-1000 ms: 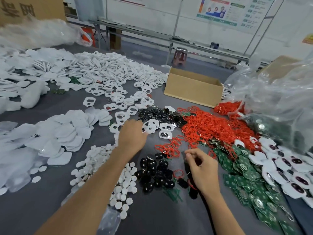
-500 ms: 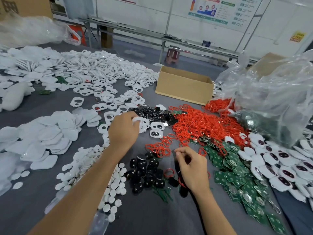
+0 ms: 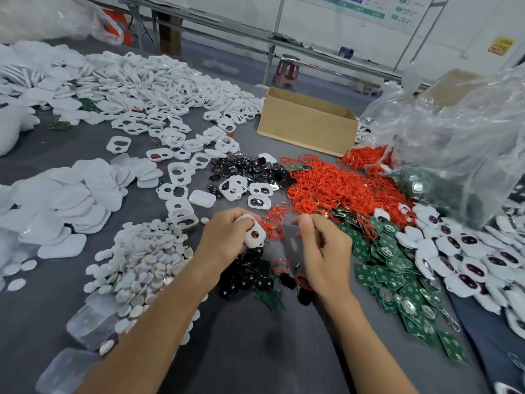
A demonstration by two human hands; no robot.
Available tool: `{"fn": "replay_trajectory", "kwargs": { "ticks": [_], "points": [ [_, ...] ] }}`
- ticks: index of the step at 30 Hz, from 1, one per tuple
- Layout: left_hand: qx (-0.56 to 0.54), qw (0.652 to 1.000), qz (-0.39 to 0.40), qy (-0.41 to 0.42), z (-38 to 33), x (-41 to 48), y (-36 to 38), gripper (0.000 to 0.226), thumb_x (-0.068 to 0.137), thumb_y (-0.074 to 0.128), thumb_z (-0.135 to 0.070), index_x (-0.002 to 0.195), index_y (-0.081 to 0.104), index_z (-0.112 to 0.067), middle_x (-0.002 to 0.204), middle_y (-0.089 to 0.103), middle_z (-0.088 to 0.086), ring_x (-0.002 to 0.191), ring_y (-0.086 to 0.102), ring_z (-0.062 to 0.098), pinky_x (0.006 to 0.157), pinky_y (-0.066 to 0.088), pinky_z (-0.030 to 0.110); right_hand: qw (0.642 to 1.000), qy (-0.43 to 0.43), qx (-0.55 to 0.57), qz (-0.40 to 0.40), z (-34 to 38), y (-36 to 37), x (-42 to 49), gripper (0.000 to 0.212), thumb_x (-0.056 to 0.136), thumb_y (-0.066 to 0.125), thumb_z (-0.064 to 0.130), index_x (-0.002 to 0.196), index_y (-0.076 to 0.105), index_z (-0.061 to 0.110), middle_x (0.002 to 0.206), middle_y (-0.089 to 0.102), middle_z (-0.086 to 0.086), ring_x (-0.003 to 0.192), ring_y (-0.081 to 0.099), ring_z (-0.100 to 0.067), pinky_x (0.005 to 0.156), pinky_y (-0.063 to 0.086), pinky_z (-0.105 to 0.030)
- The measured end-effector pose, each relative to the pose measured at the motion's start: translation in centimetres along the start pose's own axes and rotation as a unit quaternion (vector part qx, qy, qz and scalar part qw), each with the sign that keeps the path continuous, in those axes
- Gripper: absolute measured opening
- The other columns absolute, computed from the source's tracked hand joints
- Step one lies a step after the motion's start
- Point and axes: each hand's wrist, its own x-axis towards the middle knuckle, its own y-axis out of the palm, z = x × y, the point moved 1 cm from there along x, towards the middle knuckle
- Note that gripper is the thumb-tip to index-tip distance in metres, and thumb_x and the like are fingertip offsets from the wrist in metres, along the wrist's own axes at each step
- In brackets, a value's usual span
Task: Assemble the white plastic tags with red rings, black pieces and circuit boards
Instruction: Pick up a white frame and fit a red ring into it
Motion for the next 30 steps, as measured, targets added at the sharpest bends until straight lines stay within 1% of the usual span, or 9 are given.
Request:
{"fn": "replay_trajectory", "kwargs": {
  "ticks": [5,10,14,18,20,23,25,27,30],
  "points": [
    [-0.051,0.998,0.039,0.015,0.1,-0.2,-0.1,0.026,0.094,0.054,-0.01,0.08,0.073,-0.019,0.055,0.059,0.001,0.046,0.045,0.012,0.04,0.034,0.018,0.972,0.092,0.136,0.167,2.3,1.8,0.6,0.006,0.086,0.07,0.024,0.092,0.07,0.027,0.068,0.065,0.01,0.056,0.052,-0.029,0.051,0.047,-0.044],
    [-0.231,0.971,0.054,0.022,0.0,-0.5,-0.2,0.018,0.087,0.066,-0.004,0.104,0.067,-0.009,0.076,0.071,0.002,0.059,0.062,0.01,0.05,0.049,0.019,0.942,0.169,0.259,0.128,2.6,1.7,1.8,0.013,0.086,0.068,0.002,0.098,0.066,0.007,0.072,0.069,0.0,0.054,0.055,-0.011,0.051,0.047,-0.024],
    [-0.257,0.964,0.041,0.057,0.3,-0.5,0.0,0.025,0.084,0.067,-0.007,0.109,0.066,-0.009,0.08,0.074,0.0,0.072,0.069,0.011,0.064,0.055,0.02,0.956,0.159,0.237,0.067,2.7,1.7,2.3,0.014,0.085,0.069,0.003,0.098,0.065,0.005,0.076,0.067,-0.017,0.055,0.058,-0.022,0.054,0.052,-0.04],
    [-0.265,0.962,0.049,0.052,0.6,-0.4,-0.1,0.027,0.075,0.067,-0.027,0.1,0.074,-0.018,0.081,0.072,-0.001,0.074,0.065,0.014,0.08,0.056,0.029,0.915,0.198,0.322,0.14,3.5,2.1,2.5,0.009,0.087,0.064,-0.002,0.093,0.061,0.005,0.062,0.066,0.0,0.053,0.063,-0.014,0.051,0.052,-0.025],
    [-0.31,0.948,0.043,0.05,0.6,-0.2,-0.3,0.024,0.076,0.065,-0.022,0.096,0.073,-0.013,0.08,0.073,0.0,0.071,0.068,0.012,0.074,0.059,0.026,0.93,0.175,0.269,0.178,3.3,1.7,2.8,0.005,0.09,0.062,0.002,0.094,0.063,0.005,0.061,0.065,0.002,0.057,0.064,-0.016,0.054,0.053,-0.027],
    [-0.361,0.932,0.032,0.03,0.6,0.0,-0.3,0.018,0.083,0.063,-0.013,0.095,0.069,-0.002,0.095,0.074,0.009,0.077,0.072,0.017,0.065,0.058,0.022,0.966,0.09,0.031,0.242,2.1,-0.1,4.0,0.013,0.085,0.068,0.006,0.082,0.07,0.018,0.067,0.065,0.009,0.059,0.058,-0.005,0.062,0.047,-0.017],
    [-0.332,0.942,0.025,0.029,0.7,0.1,-0.2,0.011,0.09,0.06,-0.006,0.095,0.07,-0.003,0.097,0.075,0.007,0.082,0.072,0.021,0.065,0.058,0.022,0.931,0.061,-0.112,0.342,1.6,-1.0,4.3,0.034,0.078,0.069,0.0,0.067,0.064,0.032,0.069,0.066,0.01,0.061,0.056,0.002,0.062,0.042,-0.014],
    [-0.295,0.954,0.027,0.038,0.8,0.0,0.0,0.014,0.092,0.059,-0.003,0.095,0.072,-0.008,0.091,0.076,0.002,0.085,0.071,0.023,0.066,0.059,0.024,0.879,0.058,-0.196,0.43,1.3,-0.9,3.8,0.037,0.075,0.065,0.0,0.063,0.061,0.034,0.068,0.065,0.01,0.069,0.062,-0.007,0.067,0.047,-0.02],
    [-0.253,0.966,0.027,0.052,0.8,-0.3,0.4,0.017,0.093,0.059,-0.002,0.099,0.072,-0.011,0.092,0.077,-0.001,0.086,0.07,0.017,0.067,0.059,0.025,0.867,0.072,-0.222,0.441,0.9,0.0,3.2,0.028,0.073,0.064,0.004,0.067,0.063,0.031,0.08,0.07,0.0,0.083,0.067,-0.021,0.077,0.055,-0.034]
  ]
}}
